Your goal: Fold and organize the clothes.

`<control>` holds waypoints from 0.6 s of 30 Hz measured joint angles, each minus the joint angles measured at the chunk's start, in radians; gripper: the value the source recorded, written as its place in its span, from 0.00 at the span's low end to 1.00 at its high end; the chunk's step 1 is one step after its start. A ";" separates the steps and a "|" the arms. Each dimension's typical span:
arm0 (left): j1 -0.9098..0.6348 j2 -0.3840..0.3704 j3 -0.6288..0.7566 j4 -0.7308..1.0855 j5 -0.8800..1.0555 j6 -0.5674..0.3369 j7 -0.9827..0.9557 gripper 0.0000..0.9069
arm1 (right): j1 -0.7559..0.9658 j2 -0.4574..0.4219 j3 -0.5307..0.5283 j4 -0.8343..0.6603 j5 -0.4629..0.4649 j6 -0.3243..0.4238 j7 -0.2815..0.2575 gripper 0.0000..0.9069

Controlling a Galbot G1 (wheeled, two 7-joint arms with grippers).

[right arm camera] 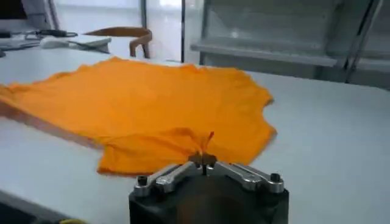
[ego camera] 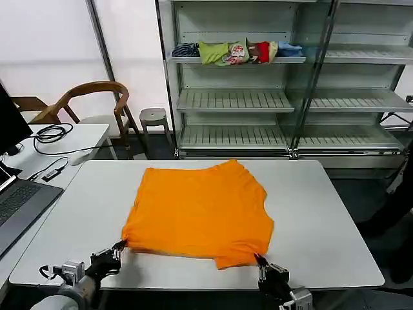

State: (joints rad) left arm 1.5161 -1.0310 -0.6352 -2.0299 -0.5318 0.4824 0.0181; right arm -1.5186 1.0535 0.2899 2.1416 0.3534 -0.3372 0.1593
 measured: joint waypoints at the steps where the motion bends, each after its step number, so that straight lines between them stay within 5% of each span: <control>1: -0.009 0.004 0.000 0.002 -0.010 -0.004 0.000 0.02 | 0.012 0.003 0.000 -0.004 0.002 -0.003 0.000 0.00; 18: -0.201 0.037 0.057 0.126 -0.112 -0.064 0.031 0.02 | 0.259 0.051 -0.048 -0.134 0.006 -0.032 0.003 0.00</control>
State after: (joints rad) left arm 1.3154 -0.9945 -0.5781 -1.9037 -0.6434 0.4184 0.0493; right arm -1.2598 1.1045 0.2416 2.0078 0.3598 -0.3695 0.1628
